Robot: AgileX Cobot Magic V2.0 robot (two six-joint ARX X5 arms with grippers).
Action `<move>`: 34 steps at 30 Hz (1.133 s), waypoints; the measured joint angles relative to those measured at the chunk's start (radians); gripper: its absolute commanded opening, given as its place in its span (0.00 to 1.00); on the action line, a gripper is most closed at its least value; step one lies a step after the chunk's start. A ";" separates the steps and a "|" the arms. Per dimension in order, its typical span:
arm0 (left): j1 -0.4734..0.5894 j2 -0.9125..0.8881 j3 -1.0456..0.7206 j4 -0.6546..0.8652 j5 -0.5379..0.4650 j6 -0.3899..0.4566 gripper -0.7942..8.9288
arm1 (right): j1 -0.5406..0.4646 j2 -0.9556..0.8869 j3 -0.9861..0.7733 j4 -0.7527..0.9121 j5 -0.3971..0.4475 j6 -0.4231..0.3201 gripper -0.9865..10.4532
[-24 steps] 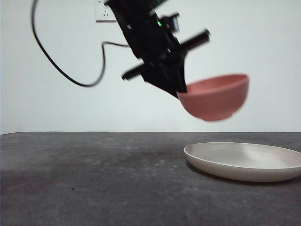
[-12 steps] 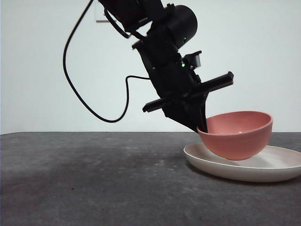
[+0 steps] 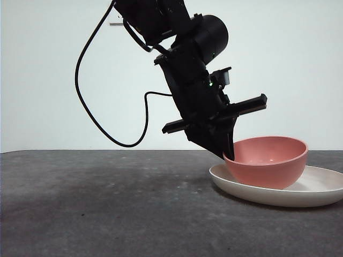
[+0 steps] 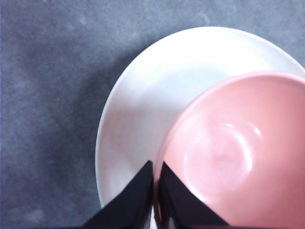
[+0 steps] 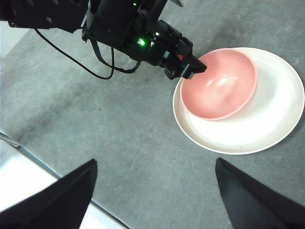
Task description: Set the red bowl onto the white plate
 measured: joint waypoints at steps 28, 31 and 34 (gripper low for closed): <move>-0.028 -0.045 0.067 -0.100 0.001 0.000 0.34 | 0.000 0.000 0.000 -0.015 0.000 0.000 0.43; -0.024 -0.130 0.067 -0.115 0.001 0.000 0.36 | 0.000 0.000 0.000 -0.015 0.000 0.000 0.43; -0.011 -0.235 0.067 -0.153 0.001 0.000 0.41 | 0.000 0.000 0.000 -0.014 0.002 0.000 0.43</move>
